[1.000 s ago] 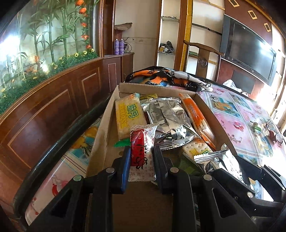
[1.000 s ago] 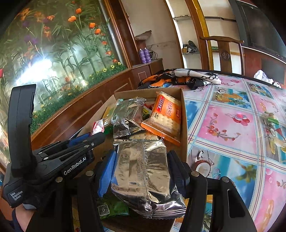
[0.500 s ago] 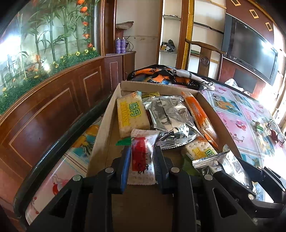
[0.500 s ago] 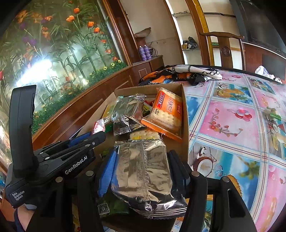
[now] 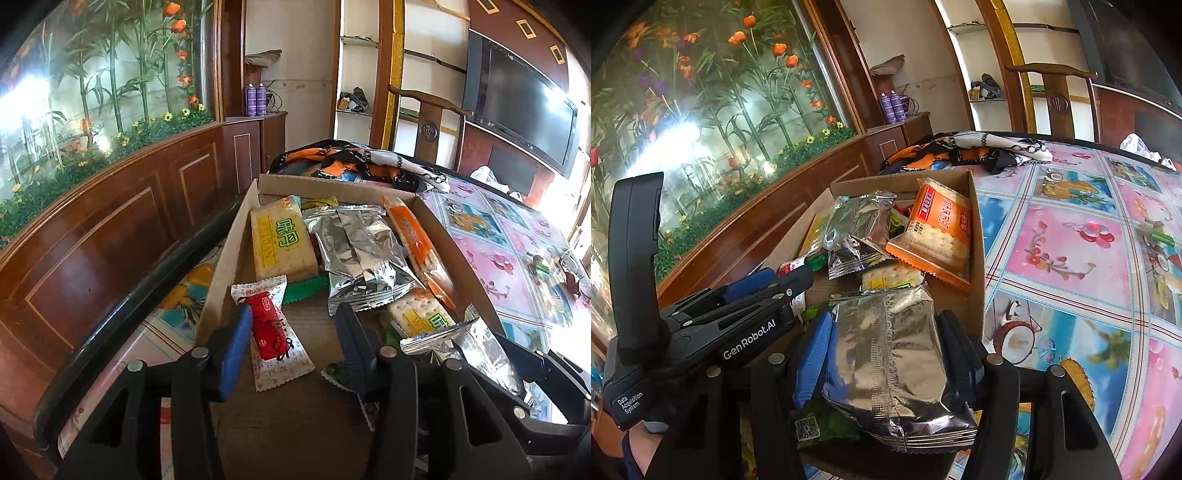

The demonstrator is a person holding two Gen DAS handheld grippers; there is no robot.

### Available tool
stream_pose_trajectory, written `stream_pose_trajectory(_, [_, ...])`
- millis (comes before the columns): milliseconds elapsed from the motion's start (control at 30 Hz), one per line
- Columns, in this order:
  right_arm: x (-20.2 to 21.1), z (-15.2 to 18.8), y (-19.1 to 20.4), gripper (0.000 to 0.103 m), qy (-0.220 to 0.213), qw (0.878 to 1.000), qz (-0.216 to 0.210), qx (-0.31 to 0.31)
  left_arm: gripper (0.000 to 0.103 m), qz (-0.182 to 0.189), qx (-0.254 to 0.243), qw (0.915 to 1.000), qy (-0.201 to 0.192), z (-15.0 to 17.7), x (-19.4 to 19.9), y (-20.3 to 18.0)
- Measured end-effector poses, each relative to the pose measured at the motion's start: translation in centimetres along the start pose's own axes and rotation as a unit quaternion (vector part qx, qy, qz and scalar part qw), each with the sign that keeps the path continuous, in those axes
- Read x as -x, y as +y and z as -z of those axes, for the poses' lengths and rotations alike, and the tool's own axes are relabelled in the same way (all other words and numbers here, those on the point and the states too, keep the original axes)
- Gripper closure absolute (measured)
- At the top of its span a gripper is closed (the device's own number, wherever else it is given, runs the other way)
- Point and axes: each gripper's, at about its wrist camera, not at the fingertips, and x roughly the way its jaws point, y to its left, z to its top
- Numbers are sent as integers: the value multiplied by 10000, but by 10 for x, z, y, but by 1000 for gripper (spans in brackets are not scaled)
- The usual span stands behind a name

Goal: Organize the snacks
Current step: 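Open the right tool to drop the silver foil pack into the box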

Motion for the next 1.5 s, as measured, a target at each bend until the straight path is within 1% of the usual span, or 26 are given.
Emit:
stream_pose_trajectory(100, [0, 0, 0, 38, -1, 10000, 5, 5, 48, -54, 12, 10000, -35, -1, 2, 0])
stream_pose_trajectory(167, [-1, 1, 1, 38, 6, 10000, 14, 24, 41, -89, 31, 9999, -67, -2, 3, 1])
stream_pose_trajectory(700, [4, 7, 6, 38, 35, 9999, 64, 155, 31, -163, 32, 9998, -121, -4, 7, 3])
stream_pose_trajectory(867, [4, 8, 13, 37, 84, 9995, 113, 299, 24, -226, 87, 9996, -174, -7, 9, 6])
stream_pose_trajectory(1000, [4, 9, 20, 36, 129, 9987, 97, 478, 21, -220, 81, 9995, -201, -7, 10, 6])
stream_pose_trajectory(1067, [5, 9, 22, 34, 107, 9984, 116, 541, 17, -172, 126, 9995, -213, -7, 10, 7])
stream_pose_trajectory(1133, [8, 11, 25, 32, 58, 9978, 162, 645, 16, -174, 169, 9994, -227, -8, 9, 8])
stream_pose_trajectory(1233, [13, 12, 28, 25, -28, 9966, 245, 788, 15, -166, 171, 9995, -230, -8, 9, 7])
stream_pose_trajectory(1267, [14, 12, 28, 25, -52, 9963, 270, 820, 15, -157, 176, 9995, -232, -8, 9, 7])
stream_pose_trajectory(1333, [19, 13, 29, 23, -141, 9949, 347, 935, 11, -133, 197, 9994, -271, -8, 10, 8])
stream_pose_trajectory(1433, [30, 14, 26, 15, -296, 9932, 454, 1034, 9, -77, 228, 9989, -399, -8, 15, 9])
stream_pose_trajectory(1500, [40, 13, 22, 12, -438, 9925, 513, 1016, 7, -37, 211, 9985, -512, -9, 19, 7])
